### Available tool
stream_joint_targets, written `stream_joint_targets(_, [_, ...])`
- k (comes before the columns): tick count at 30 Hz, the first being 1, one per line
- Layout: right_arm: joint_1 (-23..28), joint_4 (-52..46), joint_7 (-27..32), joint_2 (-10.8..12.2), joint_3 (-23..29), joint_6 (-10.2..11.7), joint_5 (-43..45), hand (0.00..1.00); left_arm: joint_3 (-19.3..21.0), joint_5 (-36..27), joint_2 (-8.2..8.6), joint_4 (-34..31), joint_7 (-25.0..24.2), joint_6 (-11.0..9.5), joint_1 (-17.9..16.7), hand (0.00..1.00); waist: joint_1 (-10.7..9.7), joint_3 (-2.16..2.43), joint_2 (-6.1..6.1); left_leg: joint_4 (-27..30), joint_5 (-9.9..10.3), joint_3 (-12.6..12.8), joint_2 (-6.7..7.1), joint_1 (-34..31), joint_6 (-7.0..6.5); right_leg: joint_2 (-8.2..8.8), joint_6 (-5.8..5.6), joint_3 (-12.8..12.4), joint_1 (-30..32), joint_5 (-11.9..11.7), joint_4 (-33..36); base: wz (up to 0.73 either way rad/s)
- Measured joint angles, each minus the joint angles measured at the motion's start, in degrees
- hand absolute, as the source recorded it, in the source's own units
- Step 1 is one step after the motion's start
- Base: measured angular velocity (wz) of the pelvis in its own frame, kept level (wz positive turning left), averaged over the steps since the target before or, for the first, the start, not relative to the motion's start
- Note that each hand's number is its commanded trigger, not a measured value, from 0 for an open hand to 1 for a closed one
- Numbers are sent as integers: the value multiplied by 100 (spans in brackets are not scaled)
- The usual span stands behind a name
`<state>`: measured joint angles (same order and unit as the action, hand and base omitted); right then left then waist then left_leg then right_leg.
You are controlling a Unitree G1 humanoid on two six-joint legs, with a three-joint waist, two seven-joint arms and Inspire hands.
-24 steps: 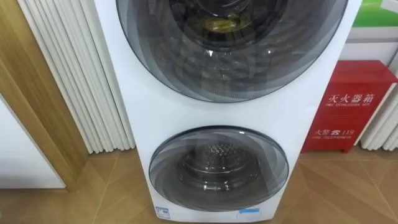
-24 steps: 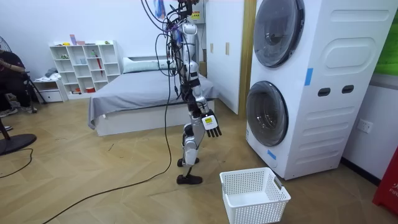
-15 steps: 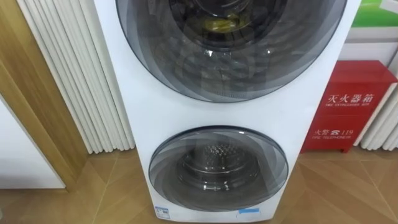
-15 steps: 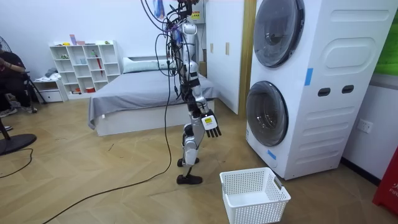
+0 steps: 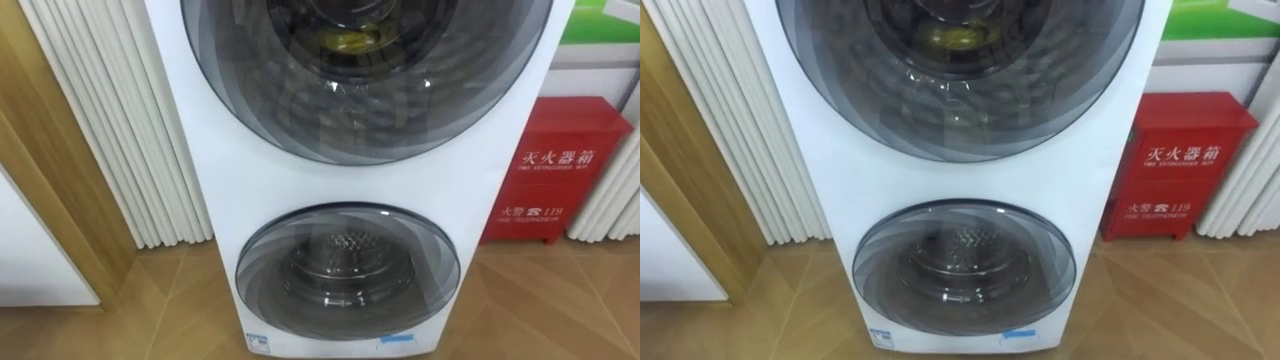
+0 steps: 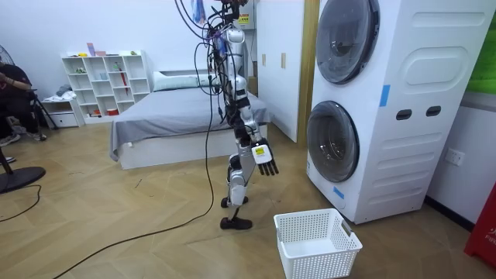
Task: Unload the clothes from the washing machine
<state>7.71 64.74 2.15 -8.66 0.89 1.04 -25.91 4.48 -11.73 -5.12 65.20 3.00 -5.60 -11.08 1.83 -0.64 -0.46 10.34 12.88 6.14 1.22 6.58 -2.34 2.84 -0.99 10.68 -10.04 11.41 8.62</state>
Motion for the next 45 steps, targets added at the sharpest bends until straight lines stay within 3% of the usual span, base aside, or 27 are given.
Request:
stream_joint_targets(6, [-413,-1474,609,-102,776,44,17,0,209,8,-70,1,-28,25,-167,0,-133,5,-65,16,0,7,0,3,-1,-5,-1,-43,8,1,0,-2])
stream_joint_targets(10, [-459,-2714,979,-376,779,143,125,0,209,30,-174,-31,10,102,-315,0,-155,8,-85,8,-1,3,1,10,-1,-4,-1,-41,11,1,2,0])
stream_joint_targets(18, [-517,-4652,1278,-497,702,144,639,0,207,285,-266,-162,5,337,-444,0,-122,20,-175,27,-2,-8,-2,-33,-2,-7,-1,-104,99,0,15,0])
stream_joint_targets(19, [-584,-4814,1274,-497,703,144,648,0,210,324,-269,-180,6,354,-447,0,-126,41,-169,52,-2,-12,-2,-60,-2,-7,-1,-102,96,0,15,0])
stream_joint_targets(24, [-771,-5209,1252,-497,701,145,640,0,185,412,-299,-371,20,405,-496,0,-123,46,-250,104,-2,-25,3,-103,-2,1,-1,-87,91,0,15,0])
stream_joint_targets(31, [-1397,-5271,1147,-510,708,145,639,0,147,513,-246,-361,-11,493,-502,0,-121,66,-99,96,-2,-53,3,-116,-2,-5,-1,-95,80,-1,23,0])
stream_joint_targets(36, [-1530,-5479,1159,-525,708,145,606,0,147,520,-231,-353,-31,546,-521,0,-67,64,-26,98,-4,-107,8,-141,-2,-7,-1,-44,87,-1,22,5])
stream_joint_targets(40, [-1663,-5478,1144,-683,685,144,504,0,142,519,-253,-330,-25,551,-471,0,21,32,-87,120,-6,-179,18,-157,-2,0,-1,35,92,-1,18,10])
stream_joint_targets(42, [-1877,-5458,1147,-805,656,139,500,0,144,654,-284,-332,24,598,-475,0,31,-13,-160,143,-6,-220,26,-203,-3,3,-1,49,112,-1,7,8])
stream_joint_targets(45, [-2143,-5336,1183,-919,658,131,495,0,132,768,-296,-334,62,755,-477,0,32,0,-215,146,-6,-304,38,-211,-3,4,-1,70,95,-1,3,10])
